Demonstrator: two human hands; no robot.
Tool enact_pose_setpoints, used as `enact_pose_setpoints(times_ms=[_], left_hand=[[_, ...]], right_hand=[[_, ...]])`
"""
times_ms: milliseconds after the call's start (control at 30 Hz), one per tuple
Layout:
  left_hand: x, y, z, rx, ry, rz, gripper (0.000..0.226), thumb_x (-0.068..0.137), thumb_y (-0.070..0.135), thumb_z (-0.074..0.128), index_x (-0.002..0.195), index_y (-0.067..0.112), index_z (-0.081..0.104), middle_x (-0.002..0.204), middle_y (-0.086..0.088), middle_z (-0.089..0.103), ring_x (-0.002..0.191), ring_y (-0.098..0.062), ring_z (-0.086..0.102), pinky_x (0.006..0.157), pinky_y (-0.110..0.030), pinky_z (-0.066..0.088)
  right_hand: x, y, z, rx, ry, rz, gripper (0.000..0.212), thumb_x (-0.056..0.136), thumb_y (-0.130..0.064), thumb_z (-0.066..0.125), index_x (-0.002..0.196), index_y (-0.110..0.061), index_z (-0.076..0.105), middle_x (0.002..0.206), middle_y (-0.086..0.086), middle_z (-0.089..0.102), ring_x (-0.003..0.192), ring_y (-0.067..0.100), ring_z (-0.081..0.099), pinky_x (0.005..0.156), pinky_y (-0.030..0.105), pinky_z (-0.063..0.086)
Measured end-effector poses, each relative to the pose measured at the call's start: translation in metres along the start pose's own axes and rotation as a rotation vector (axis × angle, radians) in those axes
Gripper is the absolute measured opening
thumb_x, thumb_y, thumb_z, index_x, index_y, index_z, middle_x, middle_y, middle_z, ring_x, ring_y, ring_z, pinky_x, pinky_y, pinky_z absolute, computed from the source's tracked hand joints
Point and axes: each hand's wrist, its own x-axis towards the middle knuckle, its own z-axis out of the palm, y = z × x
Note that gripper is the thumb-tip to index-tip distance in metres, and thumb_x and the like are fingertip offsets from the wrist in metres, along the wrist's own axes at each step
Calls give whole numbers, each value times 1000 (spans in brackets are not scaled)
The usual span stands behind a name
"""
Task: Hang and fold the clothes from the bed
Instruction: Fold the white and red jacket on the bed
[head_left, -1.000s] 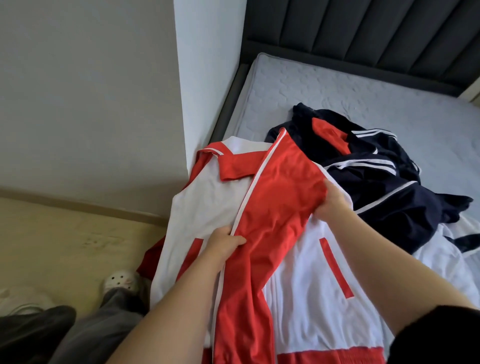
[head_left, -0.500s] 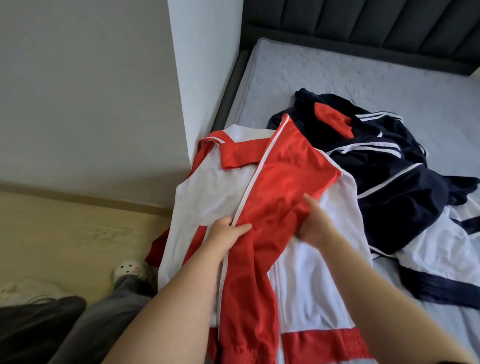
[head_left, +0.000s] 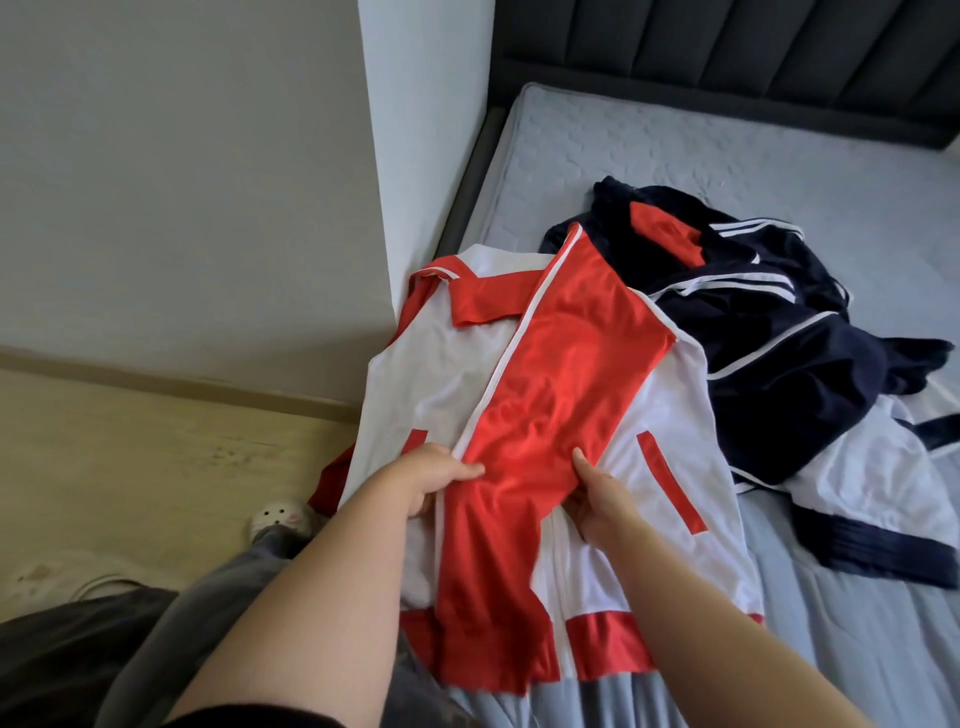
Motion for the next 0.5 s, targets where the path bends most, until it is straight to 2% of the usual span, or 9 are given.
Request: enact_pose_setpoints(times_ms=[67, 100, 167, 267, 300, 367, 433, 500], left_hand=[[1, 1, -10, -112, 219, 105, 30, 87, 14, 68, 113, 0, 65, 98, -11, 68, 88, -23, 63, 81, -29, 48], [2, 2, -14, -70, 270, 144, 30, 87, 17, 69, 111, 1, 67, 97, -9, 68, 86, -22, 63, 79, -27, 47], [0, 0, -20, 204, 242, 149, 37, 84, 31, 71, 111, 6, 67, 104, -9, 68, 92, -22, 63, 80, -28, 46], [-7, -2, -20, 558, 122, -32, 71, 74, 56, 72, 123, 7, 56, 121, -12, 62, 108, -28, 61, 90, -33, 47], [-10, -2, -20, 592, 84, -75, 75, 71, 56, 75, 124, 6, 55, 123, -12, 61, 110, -28, 60, 92, -35, 47], [-14, 0, -21, 647, 11, -106, 64, 71, 40, 81, 119, 5, 57, 117, -12, 63, 108, -29, 62, 91, -39, 50], [-17, 1, -23, 777, -3, -136, 50, 74, 22, 81, 115, 3, 58, 102, -11, 64, 92, -28, 67, 83, -39, 56], [-19, 3, -24, 875, 65, -149, 48, 76, 18, 79, 115, 2, 56, 98, -10, 62, 75, -24, 65, 76, -35, 56]], right_hand=[[1, 0, 2, -8, 58, -22, 21, 88, -24, 66, 93, -4, 62, 76, 8, 72, 65, 18, 70, 53, 26, 57], [3, 1, 3, -25, 81, -31, 25, 87, -26, 68, 93, -4, 62, 81, 10, 71, 69, 20, 69, 54, 27, 57], [4, 3, 3, -53, 108, -39, 32, 83, -31, 71, 94, -2, 63, 88, 12, 70, 75, 23, 68, 56, 29, 58], [5, 4, 0, -73, 123, -41, 37, 81, -36, 74, 93, -3, 65, 88, 12, 71, 77, 25, 69, 60, 32, 57], [5, 4, 0, -84, 131, -41, 37, 80, -37, 74, 92, -3, 65, 87, 12, 71, 76, 26, 69, 61, 32, 57], [8, 5, 1, -124, 163, -48, 38, 79, -38, 75, 88, -3, 65, 83, 11, 70, 73, 25, 68, 59, 32, 57], [10, 6, 1, -176, 209, -56, 38, 79, -38, 76, 85, -3, 64, 80, 10, 69, 70, 25, 68, 60, 33, 58], [13, 7, 3, -197, 234, -62, 38, 78, -38, 76, 86, -3, 63, 86, 11, 69, 76, 26, 68, 69, 37, 59]])
